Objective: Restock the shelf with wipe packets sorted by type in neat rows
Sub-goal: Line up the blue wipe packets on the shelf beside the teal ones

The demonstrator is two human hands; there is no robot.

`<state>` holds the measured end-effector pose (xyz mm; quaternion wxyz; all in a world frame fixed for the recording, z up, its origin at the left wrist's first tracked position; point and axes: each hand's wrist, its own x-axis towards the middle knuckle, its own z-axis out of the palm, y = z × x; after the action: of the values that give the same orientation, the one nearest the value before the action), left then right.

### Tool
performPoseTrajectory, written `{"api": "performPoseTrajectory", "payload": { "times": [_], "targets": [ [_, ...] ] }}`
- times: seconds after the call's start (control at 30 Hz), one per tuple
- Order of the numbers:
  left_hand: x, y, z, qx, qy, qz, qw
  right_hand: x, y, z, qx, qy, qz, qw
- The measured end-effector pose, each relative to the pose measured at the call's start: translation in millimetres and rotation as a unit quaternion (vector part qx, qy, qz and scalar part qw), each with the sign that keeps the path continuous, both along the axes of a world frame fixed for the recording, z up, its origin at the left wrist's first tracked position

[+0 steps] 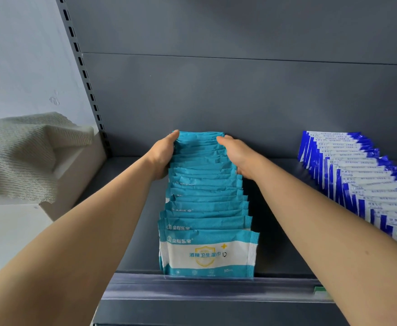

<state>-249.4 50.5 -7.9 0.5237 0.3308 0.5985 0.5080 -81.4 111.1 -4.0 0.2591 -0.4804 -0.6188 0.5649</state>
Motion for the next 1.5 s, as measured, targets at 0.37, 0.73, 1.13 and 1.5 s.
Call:
{"api": "performPoseTrajectory", "payload": {
  "times": [0.37, 0.73, 1.13, 1.5],
  "targets": [
    [12.7, -85.5, -12.7, 0.003, 0.006, -0.086, 0.996, 40.1, -68.0, -2.5, -0.052, 0.012, 0.123, 0.991],
    [24.7, -154.0, -22.6, 0.142, 0.349, -0.127, 0.918, 77.3, -140.1, 9.6, 0.231, -0.212, 0.172, 0.934],
    [49.6, -173.7, -26.4, 0.102, 0.450, -0.115, 0.880, 72.0, -156.6, -8.7, 0.327, -0.355, 0.183, 0.857],
    [47.2, -182.5, -16.9, 0.108, 0.524, -0.073, 0.842, 77.8, -183.3, 10.3, 0.397, -0.385, 0.124, 0.824]
  ]
}}
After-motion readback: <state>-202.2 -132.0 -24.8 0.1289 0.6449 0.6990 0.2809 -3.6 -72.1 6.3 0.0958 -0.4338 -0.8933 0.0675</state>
